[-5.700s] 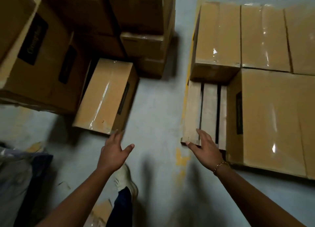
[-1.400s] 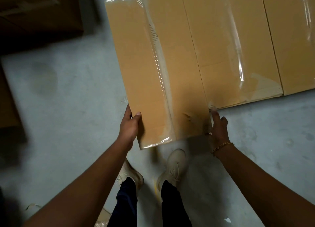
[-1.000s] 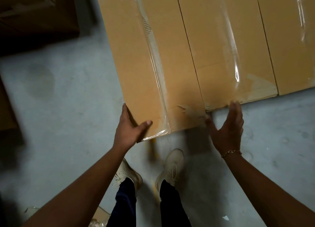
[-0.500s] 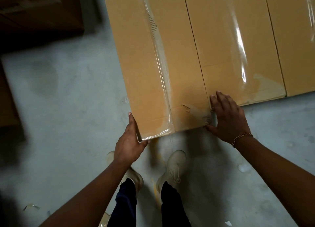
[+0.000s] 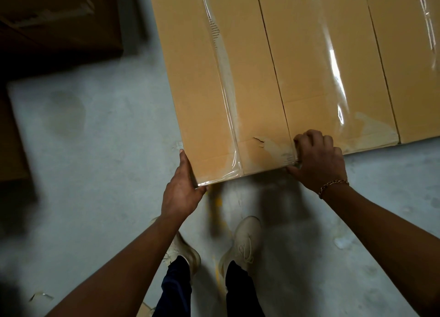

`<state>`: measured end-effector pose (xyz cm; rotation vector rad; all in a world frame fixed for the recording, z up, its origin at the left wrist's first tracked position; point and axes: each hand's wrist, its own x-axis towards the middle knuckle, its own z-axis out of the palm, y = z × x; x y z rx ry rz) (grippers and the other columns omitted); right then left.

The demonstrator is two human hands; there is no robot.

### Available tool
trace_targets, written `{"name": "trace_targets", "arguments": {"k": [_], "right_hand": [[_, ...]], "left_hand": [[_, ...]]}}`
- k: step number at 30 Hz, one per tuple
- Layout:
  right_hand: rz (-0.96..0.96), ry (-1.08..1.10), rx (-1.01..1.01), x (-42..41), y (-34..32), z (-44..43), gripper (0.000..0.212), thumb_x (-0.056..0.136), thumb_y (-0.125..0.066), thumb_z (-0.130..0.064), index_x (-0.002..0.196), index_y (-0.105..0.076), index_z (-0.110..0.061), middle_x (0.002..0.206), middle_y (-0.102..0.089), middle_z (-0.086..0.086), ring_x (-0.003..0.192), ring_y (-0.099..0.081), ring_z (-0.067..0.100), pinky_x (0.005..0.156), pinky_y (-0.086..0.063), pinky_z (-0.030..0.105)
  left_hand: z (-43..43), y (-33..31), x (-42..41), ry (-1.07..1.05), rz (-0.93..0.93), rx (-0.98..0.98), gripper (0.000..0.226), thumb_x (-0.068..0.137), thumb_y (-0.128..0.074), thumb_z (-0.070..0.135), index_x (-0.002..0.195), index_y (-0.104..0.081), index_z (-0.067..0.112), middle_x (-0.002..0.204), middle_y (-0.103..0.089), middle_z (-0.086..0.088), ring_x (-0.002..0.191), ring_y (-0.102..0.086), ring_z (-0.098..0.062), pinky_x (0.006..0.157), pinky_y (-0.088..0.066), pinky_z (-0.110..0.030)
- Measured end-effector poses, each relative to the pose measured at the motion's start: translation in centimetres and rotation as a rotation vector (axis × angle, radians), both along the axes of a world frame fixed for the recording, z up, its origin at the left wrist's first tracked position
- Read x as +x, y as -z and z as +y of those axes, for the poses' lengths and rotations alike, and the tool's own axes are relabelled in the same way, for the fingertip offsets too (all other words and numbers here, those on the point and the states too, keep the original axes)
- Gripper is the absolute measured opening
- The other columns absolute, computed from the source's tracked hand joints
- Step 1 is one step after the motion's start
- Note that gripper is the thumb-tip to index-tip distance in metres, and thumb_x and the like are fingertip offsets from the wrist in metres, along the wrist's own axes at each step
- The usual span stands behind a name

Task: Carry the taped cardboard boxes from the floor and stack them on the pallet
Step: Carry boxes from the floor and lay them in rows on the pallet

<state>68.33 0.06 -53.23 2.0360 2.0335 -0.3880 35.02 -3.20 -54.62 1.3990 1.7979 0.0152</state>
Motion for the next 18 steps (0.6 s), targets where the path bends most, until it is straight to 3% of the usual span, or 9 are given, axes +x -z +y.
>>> {"name": "trace_targets", "arguments": {"k": [12, 18], "right_hand": [[-0.021, 0.013, -0.032, -0.5, -0.5, 0.1, 0.075, 0.064, -0.082, -0.056, 0.12, -0.052, -0.016, 0.124, -0.049, 0.011, 0.101, -0.051, 0.033, 0.076, -0.049, 0.046], [-0.011, 0.053, -0.131, -1.1, -1.6, 0.1, 0.087, 0.065, -0.081, -0.064, 0.132, -0.049, -0.018, 0.135, -0.048, 0.01, 0.113, -0.052, 0.033, 0.088, -0.049, 0.051]], "left_hand": [[0.1, 0.2, -0.1, 0.001, -0.019, -0.031, 0.122, 0.083, -0.081, 0.037, 0.16, 0.013, 0.034, 0.16, -0.039, 0.0, 0.128, -0.057, -0.031, 0.098, -0.051, -0.046], [0.7, -0.6, -0.3, 0.047, -0.029, -0.103, 0.13, 0.077, -0.084, 0.042, 0.157, 0.018, 0.039, 0.162, -0.032, 0.002, 0.132, -0.054, -0.028, 0.098, -0.053, -0.046]]}}
